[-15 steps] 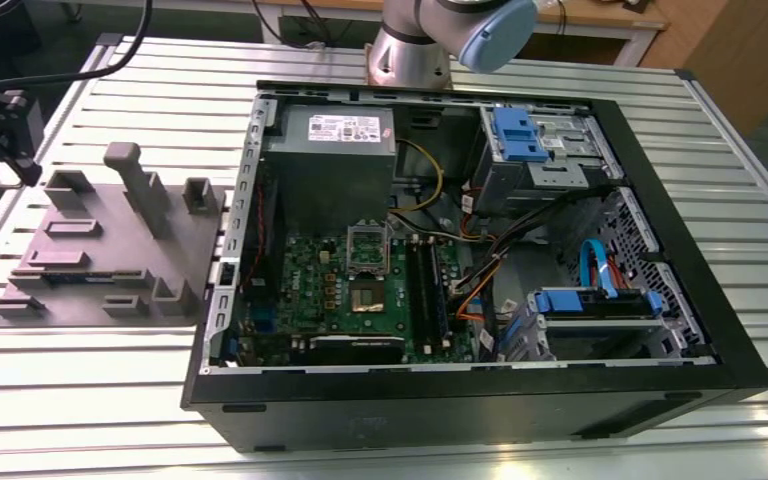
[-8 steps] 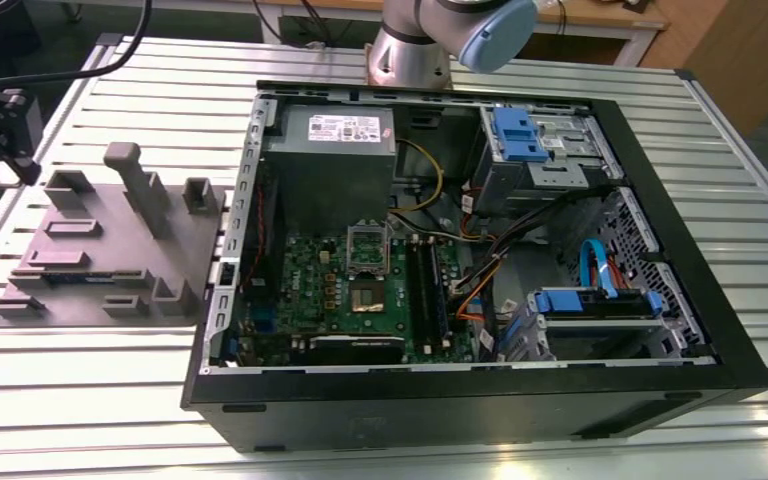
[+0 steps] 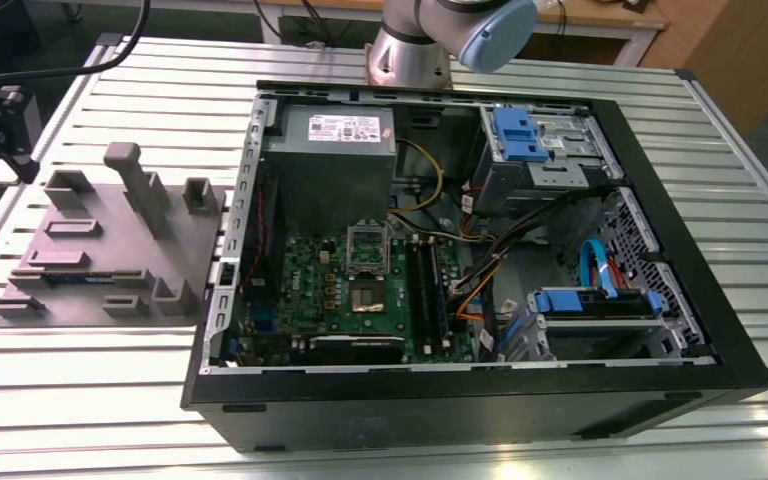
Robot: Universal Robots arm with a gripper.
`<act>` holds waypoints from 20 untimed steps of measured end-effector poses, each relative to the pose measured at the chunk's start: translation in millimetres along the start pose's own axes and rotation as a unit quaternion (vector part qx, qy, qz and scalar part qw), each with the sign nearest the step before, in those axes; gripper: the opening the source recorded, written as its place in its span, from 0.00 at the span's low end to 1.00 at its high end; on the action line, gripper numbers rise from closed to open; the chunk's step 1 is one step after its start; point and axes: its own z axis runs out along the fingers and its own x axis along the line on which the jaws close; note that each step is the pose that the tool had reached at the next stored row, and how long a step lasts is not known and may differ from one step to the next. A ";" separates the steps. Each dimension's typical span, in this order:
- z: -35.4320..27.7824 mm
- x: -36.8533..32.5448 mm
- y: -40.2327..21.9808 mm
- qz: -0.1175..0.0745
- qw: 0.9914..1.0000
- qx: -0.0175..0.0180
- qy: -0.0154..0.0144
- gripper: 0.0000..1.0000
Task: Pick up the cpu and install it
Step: 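Pick up the cpu and move it towards the insertion slot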
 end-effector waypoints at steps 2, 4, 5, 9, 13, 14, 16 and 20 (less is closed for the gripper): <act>-0.4 0.0 0.0 0.000 1.000 0.000 0.000 0.47; -0.7 0.0 0.0 0.000 1.000 0.000 0.000 0.47; -0.9 0.0 0.1 0.000 1.000 0.000 0.000 0.47; -1.6 0.0 0.1 0.000 1.000 0.000 0.000 0.47; -3.2 0.0 0.2 0.000 1.000 0.000 0.000 0.47; -3.2 0.0 0.2 0.000 1.000 0.000 0.000 0.47; -3.4 0.0 0.2 0.000 1.000 0.000 0.000 0.47; -3.7 -0.6 0.2 0.000 1.000 0.000 0.000 0.47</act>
